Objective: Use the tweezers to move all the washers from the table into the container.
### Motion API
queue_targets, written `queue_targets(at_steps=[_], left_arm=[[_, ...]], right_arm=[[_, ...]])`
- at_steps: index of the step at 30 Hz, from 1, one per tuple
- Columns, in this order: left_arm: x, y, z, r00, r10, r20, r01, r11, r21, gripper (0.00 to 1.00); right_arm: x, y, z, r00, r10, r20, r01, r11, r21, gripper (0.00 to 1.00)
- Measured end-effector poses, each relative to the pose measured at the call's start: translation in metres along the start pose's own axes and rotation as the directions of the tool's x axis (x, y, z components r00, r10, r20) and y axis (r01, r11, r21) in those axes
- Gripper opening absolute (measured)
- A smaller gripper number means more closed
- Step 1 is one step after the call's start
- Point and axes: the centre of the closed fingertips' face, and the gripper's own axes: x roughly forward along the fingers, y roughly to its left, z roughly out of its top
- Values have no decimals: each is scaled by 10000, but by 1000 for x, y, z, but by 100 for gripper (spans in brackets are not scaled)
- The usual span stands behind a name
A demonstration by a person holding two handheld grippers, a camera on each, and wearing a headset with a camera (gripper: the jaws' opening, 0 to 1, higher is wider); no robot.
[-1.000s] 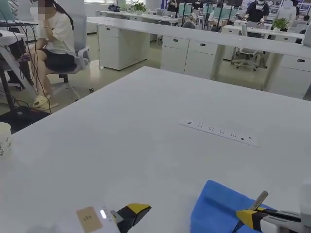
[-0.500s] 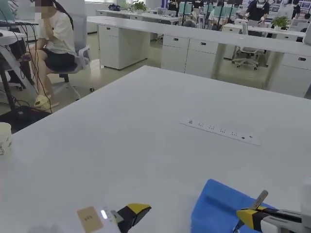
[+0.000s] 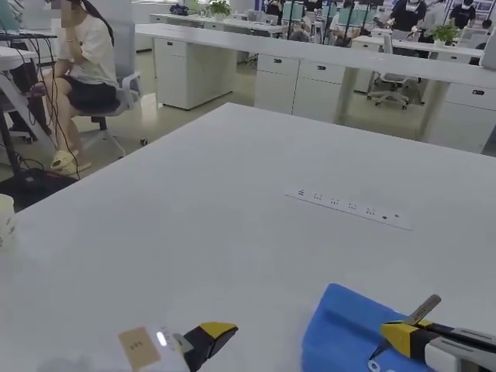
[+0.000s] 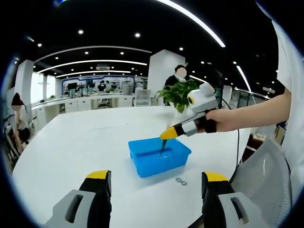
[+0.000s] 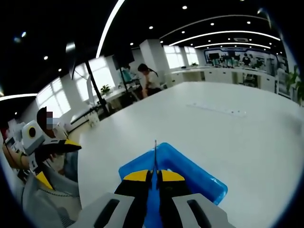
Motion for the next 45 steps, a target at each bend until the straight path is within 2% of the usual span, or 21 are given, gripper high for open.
queue_targets(at_steps=[8, 19, 31, 35, 39, 45], left_arm=[[0, 0, -1, 10000, -20, -69, 20, 10000, 38, 78], [0, -2, -2, 9999, -82, -76, 82, 10000, 30, 78], [0, -3, -2, 9998, -124, -123, 125, 9999, 73, 78], [0, -3, -2, 9998, -145, -131, 146, 9999, 67, 78], [0, -3, -2, 9998, -155, -127, 156, 9999, 62, 78], [0, -3, -3, 9998, -141, -152, 142, 9999, 60, 78]], right_arm=[[-11, 12, 9, 9989, 170, 436, -168, 9999, -35, 4], [-22, 37, 3, 9968, 492, 632, -497, 9987, 55, 4], [-25, 55, -25, 9969, 746, 232, -752, 9968, 278, 4], [-23, 58, -33, 9969, 776, 98, -779, 9964, 343, 4], [-20, 58, -45, 9958, 838, -365, -836, 9965, 55, 4], [-14, 55, -58, 9939, 808, -745, -817, 9966, -84, 4]])
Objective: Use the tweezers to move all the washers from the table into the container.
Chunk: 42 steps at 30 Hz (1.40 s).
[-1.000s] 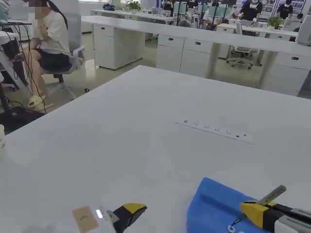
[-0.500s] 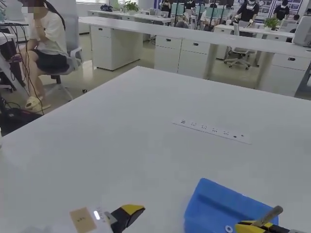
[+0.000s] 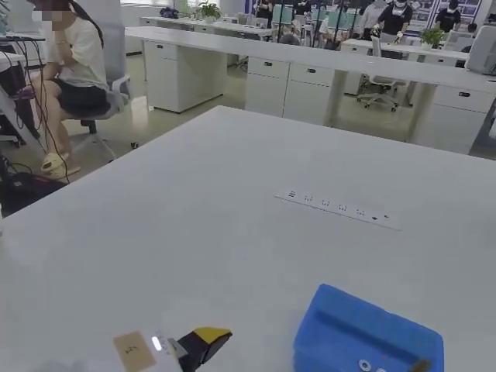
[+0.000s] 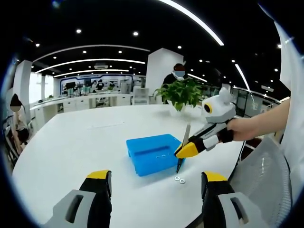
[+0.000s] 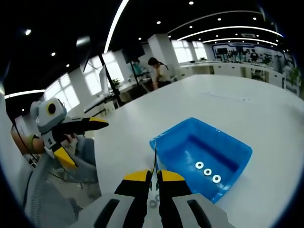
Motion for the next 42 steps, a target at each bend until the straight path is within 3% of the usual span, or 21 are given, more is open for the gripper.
queue_targets(at_steps=[14, 28, 35, 42], left_arm=[[1, -2, -2, 9998, -117, -141, 118, 9999, 82, 78], [2, -5, -4, 9995, -203, -259, 207, 9997, 152, 78], [2, -3, -5, 9995, -153, -271, 157, 9997, 174, 78], [2, -2, -6, 9995, -79, -319, 86, 9998, 204, 77]], right_arm=[[11, -1, -19, 9973, -147, -723, 116, 9990, -432, 4], [11, 1, -20, 9971, -228, -723, 176, 9972, -722, 4], [14, 7, -21, 9969, -277, -732, 181, 9914, -1295, 4], [12, 7, -23, 9960, -733, -512, 642, 9850, -1603, 3]])
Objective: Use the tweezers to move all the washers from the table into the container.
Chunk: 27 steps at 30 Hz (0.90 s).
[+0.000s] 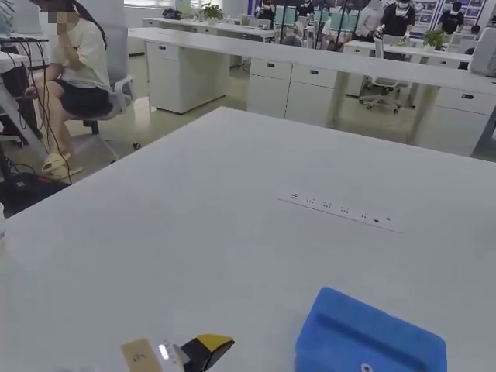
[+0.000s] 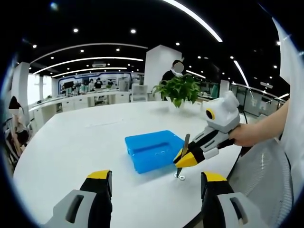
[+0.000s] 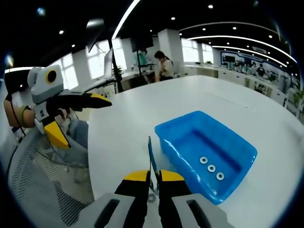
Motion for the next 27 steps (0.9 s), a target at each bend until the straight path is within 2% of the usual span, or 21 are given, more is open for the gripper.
queue_targets(at_steps=[7, 10, 16, 21, 27], left_arm=[[0, -1, -1, 10000, -21, -36, 21, 10000, 56, 77], [0, 0, 0, 10000, -7, -27, 7, 10000, 60, 77], [0, 0, 0, 10000, 17, 1, -17, 10000, 40, 77], [0, 0, 1, 10000, 30, 54, -30, 10000, 8, 77], [0, 0, 2, 9999, -2, 118, 2, 10000, -6, 77]], right_arm=[[-1, -4, 0, 9995, -265, 150, 262, 9994, 216, 3], [-2, -2, 1, 9995, -186, 258, 167, 9973, 717, 3], [-8, -1, 14, 9981, -52, 617, -11, 9949, 1013, 3], [-16, -4, 27, 9945, -133, 1034, 0, 9917, 1282, 3], [-22, -6, 41, 9909, 80, 1344, -254, 9914, 1284, 3]])
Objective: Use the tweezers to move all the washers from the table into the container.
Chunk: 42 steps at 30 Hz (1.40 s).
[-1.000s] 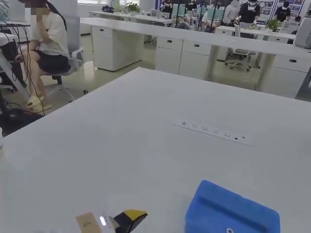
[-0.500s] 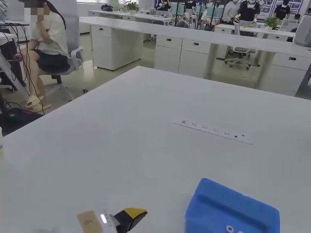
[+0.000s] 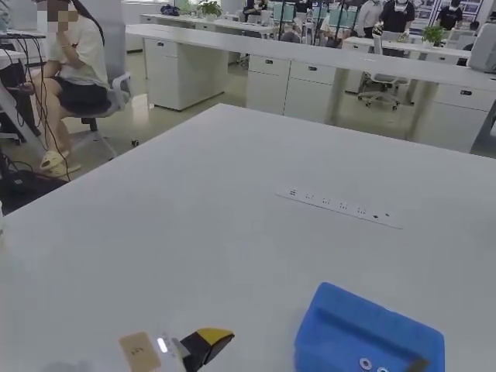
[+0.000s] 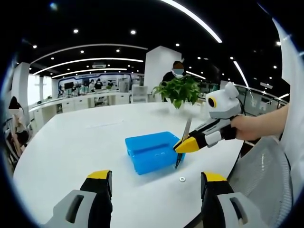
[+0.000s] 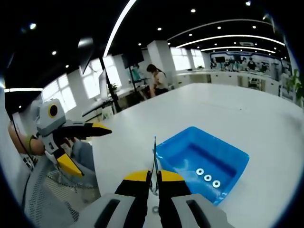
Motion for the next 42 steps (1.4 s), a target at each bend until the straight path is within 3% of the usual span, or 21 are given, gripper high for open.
queue_targets(at_steps=[11, 19, 25, 42], left_arm=[[-1, 0, 6, 9994, 17, 339, -13, 9999, -127, 78], [-4, 1, 14, 9971, 48, 758, -25, 9995, -304, 80], [-4, 1, 13, 9974, 28, 717, -6, 9995, -309, 80], [-4, 1, 13, 9974, 16, 724, 11, 9993, -361, 79]], right_arm=[[0, -2, 24, 9980, 355, 528, -359, 9993, 52, 3], [0, -12, 42, 9956, 334, 876, -346, 9993, 119, 3], [3, -27, 50, 9952, 225, 951, -240, 9996, 144, 3], [27, -52, 45, 9985, 6, 540, -40, 9980, 624, 3]])
